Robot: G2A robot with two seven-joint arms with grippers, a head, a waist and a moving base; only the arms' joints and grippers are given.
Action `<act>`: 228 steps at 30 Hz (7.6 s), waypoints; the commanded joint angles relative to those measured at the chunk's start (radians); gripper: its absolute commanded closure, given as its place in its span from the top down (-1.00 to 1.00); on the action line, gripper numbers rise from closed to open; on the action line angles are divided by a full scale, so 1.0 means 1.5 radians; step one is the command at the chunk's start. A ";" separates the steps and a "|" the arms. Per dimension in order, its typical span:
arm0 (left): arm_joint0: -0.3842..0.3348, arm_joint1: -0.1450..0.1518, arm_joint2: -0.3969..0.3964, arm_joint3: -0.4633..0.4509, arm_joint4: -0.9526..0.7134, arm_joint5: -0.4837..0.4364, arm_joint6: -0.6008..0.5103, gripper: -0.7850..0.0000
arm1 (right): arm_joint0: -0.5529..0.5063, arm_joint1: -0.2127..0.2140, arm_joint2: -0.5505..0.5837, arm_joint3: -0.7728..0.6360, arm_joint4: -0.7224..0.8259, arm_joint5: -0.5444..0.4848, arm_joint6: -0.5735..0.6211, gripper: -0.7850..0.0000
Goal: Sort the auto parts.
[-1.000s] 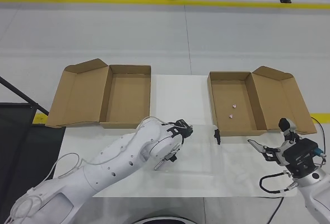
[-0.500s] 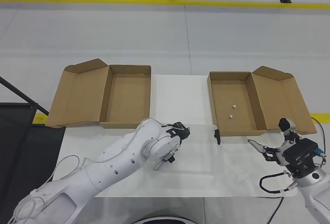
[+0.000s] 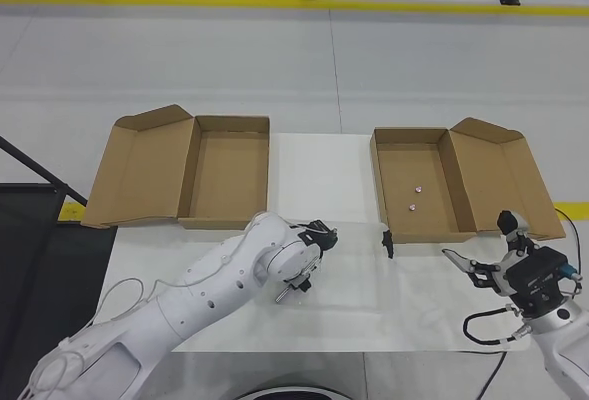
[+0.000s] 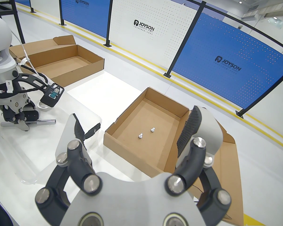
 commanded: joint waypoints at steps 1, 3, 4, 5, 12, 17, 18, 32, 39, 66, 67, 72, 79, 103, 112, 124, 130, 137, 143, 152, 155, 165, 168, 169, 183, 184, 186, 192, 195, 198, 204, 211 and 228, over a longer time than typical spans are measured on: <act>0.000 -0.001 -0.001 0.002 0.001 0.001 -0.002 -0.12 | 0.000 0.000 0.000 0.000 0.000 0.000 0.000 1.00; 0.001 -0.002 -0.001 0.002 0.002 0.000 -0.002 -0.18 | 0.000 0.000 0.000 0.000 0.000 0.000 0.000 1.00; 0.001 -0.003 -0.002 0.001 0.002 0.002 -0.002 -0.20 | 0.000 0.000 0.000 0.000 0.000 0.000 0.000 1.00; 0.002 -0.003 -0.003 0.000 0.004 0.002 -0.002 -0.25 | 0.000 0.000 0.000 0.000 0.000 0.000 0.000 1.00; 0.006 -0.004 -0.008 -0.004 0.015 0.008 -0.009 -0.80 | 0.000 0.000 0.000 0.000 0.000 0.000 0.000 1.00; 0.008 -0.006 -0.010 -0.009 0.024 0.011 -0.014 -1.00 | 0.000 0.000 0.000 0.000 0.000 0.000 0.000 1.00; 0.008 -0.006 -0.011 -0.011 0.025 0.011 -0.014 -1.00 | 0.000 0.000 0.000 0.000 0.000 0.000 0.000 1.00; 0.075 0.034 -0.167 -0.161 -0.026 -0.046 0.028 -1.00 | 0.000 0.000 0.000 0.000 0.000 0.000 0.000 1.00; 0.102 0.047 -0.213 -0.193 -0.044 -0.073 0.036 -1.00 | 0.000 0.000 0.000 0.000 0.000 0.000 0.000 1.00; 0.193 0.069 -0.423 -0.169 -0.426 -0.257 0.274 -1.00 | 0.000 0.000 0.000 0.000 0.000 0.000 0.000 1.00; 0.199 0.070 -0.432 -0.170 -0.443 -0.267 0.287 -1.00 | 0.000 0.000 0.000 0.000 0.000 0.000 0.000 1.00; 0.218 0.077 -0.458 -0.180 -0.474 -0.294 0.302 -1.00 | 0.000 0.000 0.000 0.000 0.000 0.000 0.000 1.00; 0.221 0.085 -0.478 -0.201 -0.408 -0.243 0.314 -1.00 | 0.000 0.000 0.000 0.000 0.000 0.000 0.000 1.00; 0.230 0.105 -0.556 -0.205 -0.233 -0.029 0.357 -1.00 | 0.000 0.000 0.000 0.000 0.000 0.000 0.000 1.00; 0.100 0.109 -0.542 -0.001 -0.168 -0.008 0.333 -1.00 | 0.000 0.000 0.000 0.000 0.000 0.000 0.000 1.00; -0.118 0.076 -0.408 0.378 -0.176 -0.061 0.286 -1.00 | 0.000 0.000 0.000 0.000 0.000 0.000 0.000 1.00; -0.176 0.049 -0.340 0.493 -0.165 -0.071 0.293 -0.63 | 0.000 0.000 0.000 0.000 0.000 0.000 0.000 1.00; -0.212 0.030 -0.312 0.576 -0.181 -0.090 0.309 -0.27 | 0.000 0.000 0.000 0.000 0.000 0.000 0.000 1.00; -0.225 0.023 -0.307 0.601 -0.200 -0.110 0.315 0.03 | 0.000 0.000 0.000 0.000 0.000 0.000 0.000 1.00; -0.207 0.029 -0.314 0.492 -0.214 -0.133 0.295 0.29 | 0.000 0.000 0.000 0.000 0.000 0.000 0.000 1.00; -0.180 0.036 -0.330 0.421 -0.237 -0.140 0.274 0.28 | 0.000 0.000 0.000 0.000 0.000 0.000 0.000 1.00; -0.041 0.077 -0.441 0.171 -0.318 -0.172 0.245 0.37 | 0.029 -0.001 -0.020 -0.123 -0.086 -0.001 0.037 1.00; 0.015 0.090 -0.490 0.105 -0.353 -0.179 0.246 0.44 | 0.059 0.003 -0.042 -0.169 -0.125 -0.047 0.082 1.00; 0.033 0.095 -0.507 0.089 -0.363 -0.182 0.246 0.47 | 0.074 0.003 -0.053 -0.180 -0.131 -0.054 0.101 1.00; 0.154 0.119 -0.614 -0.001 -0.423 -0.201 0.269 1.00 | 0.214 0.005 -0.169 -0.188 -0.063 -0.084 0.332 1.00; 0.154 0.119 -0.614 -0.001 -0.423 -0.201 0.269 1.00 | 0.214 0.005 -0.169 -0.188 -0.063 -0.084 0.332 1.00; 0.154 0.119 -0.614 -0.001 -0.423 -0.201 0.269 1.00 | 0.214 0.005 -0.169 -0.188 -0.063 -0.084 0.332 1.00; 0.154 0.119 -0.614 -0.001 -0.423 -0.201 0.269 1.00 | 0.226 0.003 -0.203 -0.198 -0.061 -0.081 0.352 1.00; 0.154 0.119 -0.614 -0.001 -0.423 -0.201 0.269 1.00 | 0.261 -0.001 -0.248 -0.198 -0.030 -0.047 0.428 1.00; 0.154 0.119 -0.614 -0.001 -0.423 -0.201 0.269 1.00 | 0.318 -0.006 -0.304 -0.198 0.012 -0.007 0.553 1.00; 0.154 0.119 -0.614 -0.001 -0.423 -0.201 0.269 1.00 | 0.463 -0.025 -0.432 -0.161 0.127 0.133 0.800 1.00; 0.154 0.119 -0.614 -0.001 -0.423 -0.201 0.269 1.00 | 0.554 -0.041 -0.513 -0.119 0.151 0.175 0.894 1.00; 0.154 0.119 -0.614 -0.001 -0.423 -0.201 0.269 1.00 | 0.554 -0.041 -0.513 -0.119 0.151 0.175 0.894 1.00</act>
